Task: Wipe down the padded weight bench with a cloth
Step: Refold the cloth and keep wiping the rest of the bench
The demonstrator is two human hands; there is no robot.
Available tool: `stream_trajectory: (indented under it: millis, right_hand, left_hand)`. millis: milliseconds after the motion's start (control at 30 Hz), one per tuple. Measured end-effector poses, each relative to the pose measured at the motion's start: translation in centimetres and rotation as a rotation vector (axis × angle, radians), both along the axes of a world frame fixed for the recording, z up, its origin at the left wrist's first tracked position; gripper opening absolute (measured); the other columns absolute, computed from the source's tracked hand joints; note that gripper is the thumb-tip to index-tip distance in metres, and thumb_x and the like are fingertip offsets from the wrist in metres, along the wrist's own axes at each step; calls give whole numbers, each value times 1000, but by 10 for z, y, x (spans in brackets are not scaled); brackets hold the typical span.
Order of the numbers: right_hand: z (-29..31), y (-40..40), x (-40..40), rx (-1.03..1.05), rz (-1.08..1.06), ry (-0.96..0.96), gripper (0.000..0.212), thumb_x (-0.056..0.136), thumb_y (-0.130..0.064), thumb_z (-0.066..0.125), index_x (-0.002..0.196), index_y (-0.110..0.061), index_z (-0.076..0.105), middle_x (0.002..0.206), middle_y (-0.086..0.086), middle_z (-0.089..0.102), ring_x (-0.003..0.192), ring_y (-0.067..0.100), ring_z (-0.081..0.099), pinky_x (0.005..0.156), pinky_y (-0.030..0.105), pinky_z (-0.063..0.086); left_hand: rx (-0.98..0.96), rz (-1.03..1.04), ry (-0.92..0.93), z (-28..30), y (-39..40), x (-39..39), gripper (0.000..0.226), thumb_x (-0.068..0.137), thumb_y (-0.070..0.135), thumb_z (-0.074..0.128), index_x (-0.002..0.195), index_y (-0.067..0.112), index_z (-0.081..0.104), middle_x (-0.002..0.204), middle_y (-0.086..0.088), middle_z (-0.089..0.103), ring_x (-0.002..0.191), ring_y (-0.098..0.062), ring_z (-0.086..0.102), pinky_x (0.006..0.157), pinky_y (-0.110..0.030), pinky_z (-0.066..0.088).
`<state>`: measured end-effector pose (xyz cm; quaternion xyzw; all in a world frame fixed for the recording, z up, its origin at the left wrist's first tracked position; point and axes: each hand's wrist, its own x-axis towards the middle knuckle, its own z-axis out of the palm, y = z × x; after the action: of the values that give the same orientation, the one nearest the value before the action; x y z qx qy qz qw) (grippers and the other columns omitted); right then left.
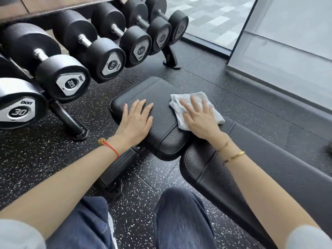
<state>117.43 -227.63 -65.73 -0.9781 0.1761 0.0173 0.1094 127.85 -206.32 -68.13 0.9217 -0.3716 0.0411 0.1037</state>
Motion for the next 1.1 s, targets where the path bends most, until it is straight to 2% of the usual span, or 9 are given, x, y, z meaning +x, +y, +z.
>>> stream_trajectory:
  millis: [67, 167, 267, 400, 500, 667, 800, 900, 1100]
  right_hand:
    - [-1, 9, 4, -11, 14, 9, 52, 105, -44, 22, 154, -45, 7, 166, -2, -3, 149, 38, -10, 118, 57, -7]
    - [-11, 36, -26, -59, 197, -51, 52, 103, -48, 15, 154, -47, 3, 166, -2, -4, 149, 38, -15, 117, 57, -13]
    - [-14, 44, -48, -43, 312, -62, 52, 99, -56, 8, 150, -54, -1, 165, -9, -8, 148, 31, -20, 118, 51, -17]
    - [-7, 21, -7, 12, 182, -34, 50, 104, -46, 22, 152, -50, 8, 165, -9, -6, 150, 32, -16, 117, 49, -16]
    - [-3, 12, 45, -28, 86, 3, 51, 104, -44, 21, 154, -44, 10, 166, -3, -3, 150, 37, -9, 118, 56, -11]
    - [7, 39, 117, -29, 140, 57, 53, 104, -40, 21, 156, -39, 8, 166, 3, -3, 148, 43, -8, 116, 63, -7]
    - [7, 72, 120, -47, 301, 51, 53, 104, -41, 20, 156, -39, 8, 166, 0, -5, 148, 42, -11, 116, 61, -12]
    - [-2, 66, 98, -73, 405, -2, 52, 105, -42, 20, 156, -40, 8, 166, -2, -3, 149, 39, -10, 117, 58, -12]
    - [9, 32, 132, -35, 218, 74, 53, 105, -39, 19, 156, -37, 7, 166, -2, -3, 148, 44, -10, 116, 62, -7]
  left_hand:
    - [0, -10, -7, 0, 1, 1, 52, 103, 34, 34, 152, 17, 29, 157, -9, 28, 148, -27, 19, 119, -56, 12]
    - [-13, -21, -15, 1, 3, 2, 52, 102, 34, 36, 152, 17, 31, 156, -9, 30, 148, -28, 21, 119, -55, 14]
    - [16, 3, -38, 2, 7, 5, 52, 103, 35, 33, 152, 20, 30, 157, -7, 29, 147, -27, 20, 120, -54, 13]
    - [45, 39, -72, 2, 12, 8, 52, 103, 37, 31, 152, 20, 30, 157, -8, 30, 146, -28, 22, 119, -52, 15]
    - [60, 69, -70, 3, 18, 11, 53, 102, 37, 30, 152, 19, 30, 157, -8, 29, 146, -28, 22, 119, -53, 16]
    - [15, 121, -38, 8, 30, 18, 52, 102, 34, 34, 150, 14, 34, 156, -10, 31, 143, -27, 27, 118, -48, 20]
    - [-68, 158, -14, 12, 34, 19, 48, 101, 31, 39, 142, 7, 42, 151, -11, 39, 140, -26, 33, 117, -41, 24]
    - [-71, 140, -9, 13, 37, 18, 45, 100, 30, 41, 136, 5, 46, 147, -11, 42, 138, -26, 36, 116, -42, 26]
    - [-93, 141, -4, 17, 45, 18, 39, 101, 29, 41, 132, 7, 49, 140, -8, 47, 135, -24, 39, 115, -45, 27]
